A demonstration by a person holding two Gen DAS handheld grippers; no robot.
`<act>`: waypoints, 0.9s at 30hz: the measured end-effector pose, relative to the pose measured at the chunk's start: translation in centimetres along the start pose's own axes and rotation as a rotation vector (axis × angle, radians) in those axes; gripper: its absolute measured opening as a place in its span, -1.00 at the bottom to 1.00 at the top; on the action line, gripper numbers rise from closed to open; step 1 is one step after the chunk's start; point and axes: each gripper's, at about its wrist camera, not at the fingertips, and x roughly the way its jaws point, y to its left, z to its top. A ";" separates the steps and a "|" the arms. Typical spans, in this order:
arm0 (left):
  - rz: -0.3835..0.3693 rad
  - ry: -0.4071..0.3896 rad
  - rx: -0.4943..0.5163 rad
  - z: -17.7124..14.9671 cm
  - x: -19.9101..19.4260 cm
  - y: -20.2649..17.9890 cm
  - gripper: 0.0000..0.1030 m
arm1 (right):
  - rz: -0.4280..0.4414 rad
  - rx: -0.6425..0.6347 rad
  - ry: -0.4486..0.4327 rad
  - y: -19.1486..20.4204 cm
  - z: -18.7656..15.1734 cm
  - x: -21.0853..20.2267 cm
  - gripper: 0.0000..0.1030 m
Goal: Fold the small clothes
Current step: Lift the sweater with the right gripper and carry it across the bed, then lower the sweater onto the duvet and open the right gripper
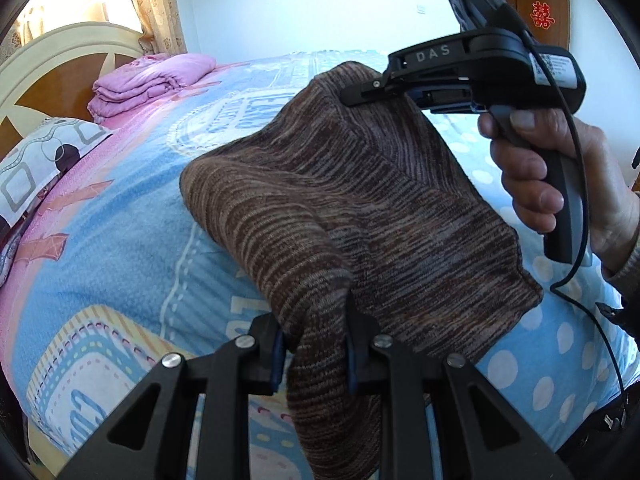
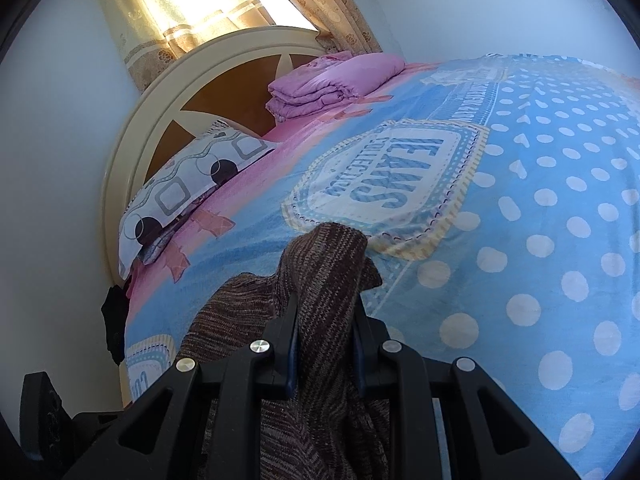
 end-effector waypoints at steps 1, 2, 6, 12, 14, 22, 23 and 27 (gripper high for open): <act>0.001 -0.002 0.000 0.0 -0.1 0.0 -0.53 | 0.000 -0.005 0.003 0.1 0.1 0.2 -0.59; 0.003 -0.004 -0.002 -0.1 -0.2 0.1 -0.53 | -0.002 -0.010 0.008 0.3 0.3 0.4 -0.59; 0.011 0.002 -0.012 -0.4 0.3 0.4 -0.53 | -0.018 -0.007 0.035 0.1 0.4 1.5 -0.59; 0.044 0.000 0.019 -1.2 0.7 -0.2 -0.45 | -0.050 0.019 0.080 -1.8 -0.1 3.0 -0.59; 0.056 -0.001 0.021 -1.4 1.0 -0.3 -0.39 | -0.056 0.028 0.100 -2.4 -0.2 3.5 -0.59; 0.104 -0.025 0.021 -1.5 0.0 -0.9 -0.12 | -0.140 -0.009 0.139 -2.9 -0.9 4.6 -0.54; 0.111 -0.049 0.017 -1.2 -0.7 -0.8 -0.09 | -0.147 -0.007 0.136 -2.9 -0.9 4.3 -0.54; 0.181 -0.177 0.000 -0.1 -3.6 0.1 0.41 | -0.122 -0.004 0.110 -2.4 -1.8 0.7 -0.50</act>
